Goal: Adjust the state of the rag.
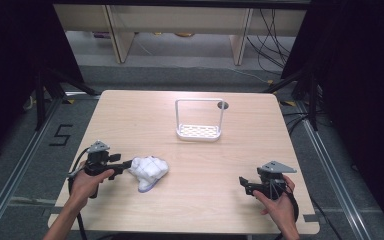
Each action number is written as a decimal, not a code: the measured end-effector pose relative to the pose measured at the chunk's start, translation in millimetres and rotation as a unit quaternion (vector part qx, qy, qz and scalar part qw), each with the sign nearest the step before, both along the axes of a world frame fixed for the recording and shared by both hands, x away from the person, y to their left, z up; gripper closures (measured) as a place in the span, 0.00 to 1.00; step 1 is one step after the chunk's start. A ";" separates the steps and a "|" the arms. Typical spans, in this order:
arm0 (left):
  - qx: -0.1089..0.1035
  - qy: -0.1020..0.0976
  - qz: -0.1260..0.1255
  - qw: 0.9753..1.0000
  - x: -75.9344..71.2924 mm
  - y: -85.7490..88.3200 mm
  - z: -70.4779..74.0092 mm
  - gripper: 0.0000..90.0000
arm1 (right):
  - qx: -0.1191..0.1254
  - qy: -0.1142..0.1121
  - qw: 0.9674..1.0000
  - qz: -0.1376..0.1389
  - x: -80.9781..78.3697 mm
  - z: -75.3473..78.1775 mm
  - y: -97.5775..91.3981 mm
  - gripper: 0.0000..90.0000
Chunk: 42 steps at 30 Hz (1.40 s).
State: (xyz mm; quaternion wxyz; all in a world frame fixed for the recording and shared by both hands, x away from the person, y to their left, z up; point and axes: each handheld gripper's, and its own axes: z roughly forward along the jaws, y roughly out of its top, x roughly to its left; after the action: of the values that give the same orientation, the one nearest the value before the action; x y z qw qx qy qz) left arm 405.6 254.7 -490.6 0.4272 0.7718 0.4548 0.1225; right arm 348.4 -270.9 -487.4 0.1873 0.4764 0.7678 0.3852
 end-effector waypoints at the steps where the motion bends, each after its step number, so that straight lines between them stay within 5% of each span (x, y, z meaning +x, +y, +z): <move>1: -0.021 -0.001 0.010 1.000 1.6 -2.9 -2.0 0.44 | 0.001 0.001 1.000 0.001 0.0 -0.4 0.2 0.24; 4: -0.018 0.010 0.001 1.000 6.6 -2.8 -8.8 0.51 | 0.001 0.011 1.000 0.003 -0.3 -0.4 1.2 0.24; 7: 0.018 0.033 -0.025 0.999 8.8 -0.3 -13.0 0.54 | -0.008 0.005 1.000 0.004 -0.5 -0.5 1.1 0.25; 10: 0.013 0.035 -0.030 0.999 7.5 -1.4 -15.0 0.66 | -0.005 0.005 1.000 0.004 -0.1 -0.5 1.6 0.25; 15: -0.014 0.014 -0.031 0.999 2.6 -3.2 -19.0 0.96 | -0.011 0.000 1.000 0.001 -0.1 -0.1 1.2 0.26; 19: 0.000 -0.010 -0.034 0.999 -0.8 -4.0 -7.4 0.98 | -0.011 -0.004 1.000 0.003 -1.0 1.1 1.0 0.26; 21: -0.013 -0.031 -0.034 0.999 -4.5 -7.1 5.3 0.98 | 0.010 0.020 1.000 -0.009 -3.3 1.0 3.9 0.26; 24: -0.015 -0.052 -0.044 0.998 -10.5 -12.3 26.3 0.99 | 0.011 0.010 1.000 -0.003 -1.6 0.0 3.1 0.26; 30: -0.011 -0.099 -0.084 0.991 -22.2 -39.2 70.2 0.99 | 0.001 -0.005 1.000 0.002 0.5 0.0 -0.8 0.26; 33: -0.001 -0.117 -0.108 0.987 -25.2 -61.6 87.8 0.99 | 0.002 0.006 1.000 -0.002 -0.5 1.0 -0.8 0.26; 40: 0.011 -0.157 -0.164 0.974 -28.8 -119.1 119.8 0.99 | 0.003 -0.006 1.000 -0.002 0.8 0.2 -3.2 0.26; 42: 0.034 -0.162 -0.187 0.968 -35.6 -135.7 120.0 0.99 | -0.001 -0.006 1.000 -0.003 0.5 0.3 -4.1 0.26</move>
State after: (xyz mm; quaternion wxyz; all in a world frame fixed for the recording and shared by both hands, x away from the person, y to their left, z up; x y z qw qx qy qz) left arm 370.1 119.0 -370.6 0.4845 0.8269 0.2222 0.1792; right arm 348.9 -275.0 -487.1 0.1938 0.4763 0.7653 0.3871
